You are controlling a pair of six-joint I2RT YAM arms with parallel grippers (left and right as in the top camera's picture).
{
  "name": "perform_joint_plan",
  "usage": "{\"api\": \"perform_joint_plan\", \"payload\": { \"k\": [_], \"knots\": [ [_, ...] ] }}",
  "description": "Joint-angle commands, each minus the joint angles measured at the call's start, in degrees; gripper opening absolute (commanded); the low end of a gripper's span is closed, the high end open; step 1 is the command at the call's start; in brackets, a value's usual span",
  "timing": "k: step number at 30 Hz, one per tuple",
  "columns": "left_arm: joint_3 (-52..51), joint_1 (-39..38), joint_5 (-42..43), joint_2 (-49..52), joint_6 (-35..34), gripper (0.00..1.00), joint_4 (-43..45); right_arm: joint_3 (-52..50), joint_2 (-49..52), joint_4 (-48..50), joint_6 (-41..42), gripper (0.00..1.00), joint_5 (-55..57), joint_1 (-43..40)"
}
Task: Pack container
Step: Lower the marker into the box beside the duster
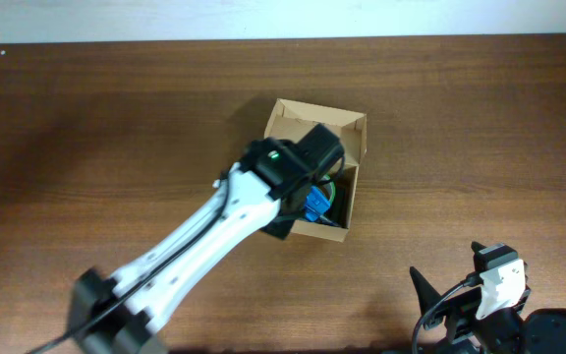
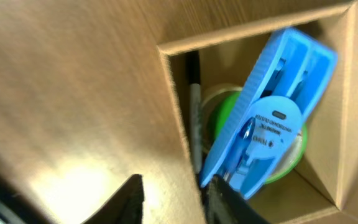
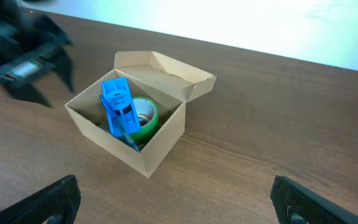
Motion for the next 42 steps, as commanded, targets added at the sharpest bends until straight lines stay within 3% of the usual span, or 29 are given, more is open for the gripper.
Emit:
{"api": "perform_joint_plan", "payload": {
  "k": [1,4,9,20,26,29,35,39,42],
  "knots": [
    [0.11,0.04,-2.32,-3.89,-0.42,0.42,-2.19,-0.09,-0.17,0.2,0.46,0.99,0.68,-0.31],
    [0.11,0.04,-2.99,-4.46,0.02,0.47,-2.25,-0.09,-0.17,0.2,0.46,0.99,0.68,-0.31],
    [0.11,-0.11,-3.1,-3.98,0.96,0.47,-0.55,-0.09,-0.17,0.2,0.46,0.99,0.68,-0.31],
    [0.11,0.13,-2.95,8.87,1.31,0.47,9.27,-0.09,-0.17,0.17,0.46,0.99,0.7,-0.31],
    [1.25,1.7,-1.53,11.93,2.82,0.46,10.29,-0.09,-0.17,0.17,0.46,0.99,0.7,-0.31],
    [1.44,2.82,-0.59,12.52,3.93,0.36,10.54,-0.09,-0.17,0.17,0.46,0.99,0.7,-0.31],
    [1.46,3.56,2.08,14.45,3.96,0.29,11.76,-0.09,-0.17,0.17,0.46,0.99,0.7,-0.31],
    [1.46,3.54,3.52,14.64,3.93,0.06,12.11,-0.09,-0.17,0.17,0.46,0.99,0.68,-0.31],
    [1.9,3.54,3.52,14.64,4.48,0.02,12.07,-0.09,-0.17,0.17,0.46,0.99,0.68,-0.31]
  ]
}}
